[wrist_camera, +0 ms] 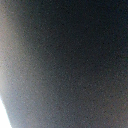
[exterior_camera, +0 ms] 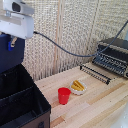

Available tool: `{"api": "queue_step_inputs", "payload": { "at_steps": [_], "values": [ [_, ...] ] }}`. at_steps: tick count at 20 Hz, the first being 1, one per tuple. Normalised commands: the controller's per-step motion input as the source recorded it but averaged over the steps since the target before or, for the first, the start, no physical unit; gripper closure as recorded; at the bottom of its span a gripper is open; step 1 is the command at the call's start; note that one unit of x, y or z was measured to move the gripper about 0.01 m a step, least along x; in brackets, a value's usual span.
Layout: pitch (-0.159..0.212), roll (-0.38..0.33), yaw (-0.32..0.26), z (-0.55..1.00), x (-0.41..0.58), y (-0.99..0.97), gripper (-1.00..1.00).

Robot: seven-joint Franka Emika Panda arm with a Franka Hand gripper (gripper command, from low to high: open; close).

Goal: Gently maneuver your gripper in the book's direction. Confidently hold the book by angling your gripper properly. Relocate the book to the caddy. Pinpoint the back pocket of the caddy and set the book down inside it.

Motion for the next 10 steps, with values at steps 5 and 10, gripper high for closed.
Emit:
{"api": "queue_step_inputs", "payload": {
  "at_steps": [5,10],
  "values": [
    [0.032,0.000,-0.219,0.07,0.207,0.38,1.00],
    [0.042,0.000,-0.235,-0.01,0.415,0.15,1.00]
  ]
}}
